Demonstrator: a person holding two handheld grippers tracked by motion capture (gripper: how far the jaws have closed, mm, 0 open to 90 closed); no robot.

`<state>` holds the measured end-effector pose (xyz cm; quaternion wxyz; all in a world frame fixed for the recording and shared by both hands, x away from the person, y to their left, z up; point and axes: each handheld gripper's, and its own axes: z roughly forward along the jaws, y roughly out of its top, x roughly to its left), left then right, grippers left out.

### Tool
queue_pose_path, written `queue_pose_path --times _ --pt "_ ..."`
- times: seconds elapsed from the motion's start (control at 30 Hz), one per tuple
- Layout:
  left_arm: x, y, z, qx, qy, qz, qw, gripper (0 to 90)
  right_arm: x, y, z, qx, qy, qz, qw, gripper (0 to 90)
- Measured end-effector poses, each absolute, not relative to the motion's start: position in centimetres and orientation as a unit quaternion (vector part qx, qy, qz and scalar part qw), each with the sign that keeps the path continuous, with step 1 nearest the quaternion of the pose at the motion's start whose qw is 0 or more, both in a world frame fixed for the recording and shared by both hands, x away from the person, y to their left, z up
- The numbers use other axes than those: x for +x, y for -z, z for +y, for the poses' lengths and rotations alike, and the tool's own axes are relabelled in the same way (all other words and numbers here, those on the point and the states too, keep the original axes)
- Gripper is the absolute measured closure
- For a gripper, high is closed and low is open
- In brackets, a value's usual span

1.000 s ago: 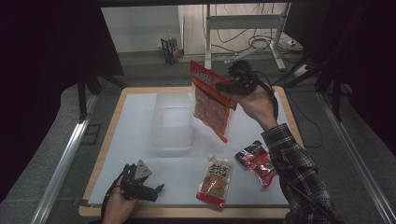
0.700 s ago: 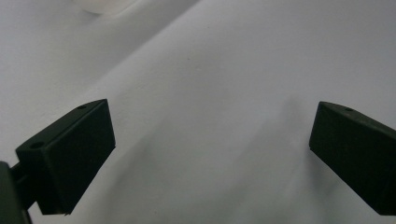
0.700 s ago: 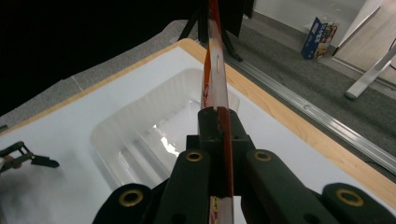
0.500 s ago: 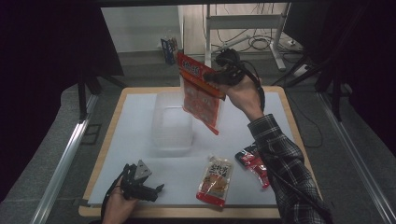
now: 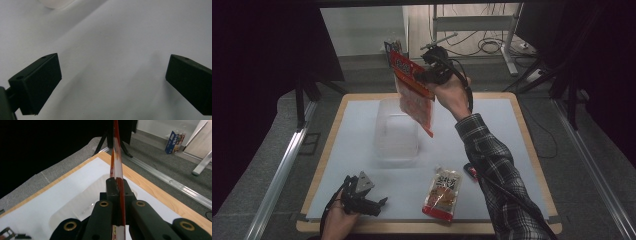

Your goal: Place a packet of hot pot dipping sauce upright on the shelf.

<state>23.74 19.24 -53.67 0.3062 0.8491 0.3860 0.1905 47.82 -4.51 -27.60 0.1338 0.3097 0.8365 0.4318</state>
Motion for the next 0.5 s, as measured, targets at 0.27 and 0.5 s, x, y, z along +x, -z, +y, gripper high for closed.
queue_pose_path --times 0.27,0.5 --pt "23.7 53.6 19.3 0.85 -0.191 0.385 0.305 0.3 49.2 28.5 -1.4 0.318 -0.439 0.831 0.125 89.0" --pt "23.7 53.6 19.3 0.849 -0.193 0.385 0.307 0.3 49.4 28.6 0.5 0.315 -0.441 0.831 0.124 88.9"
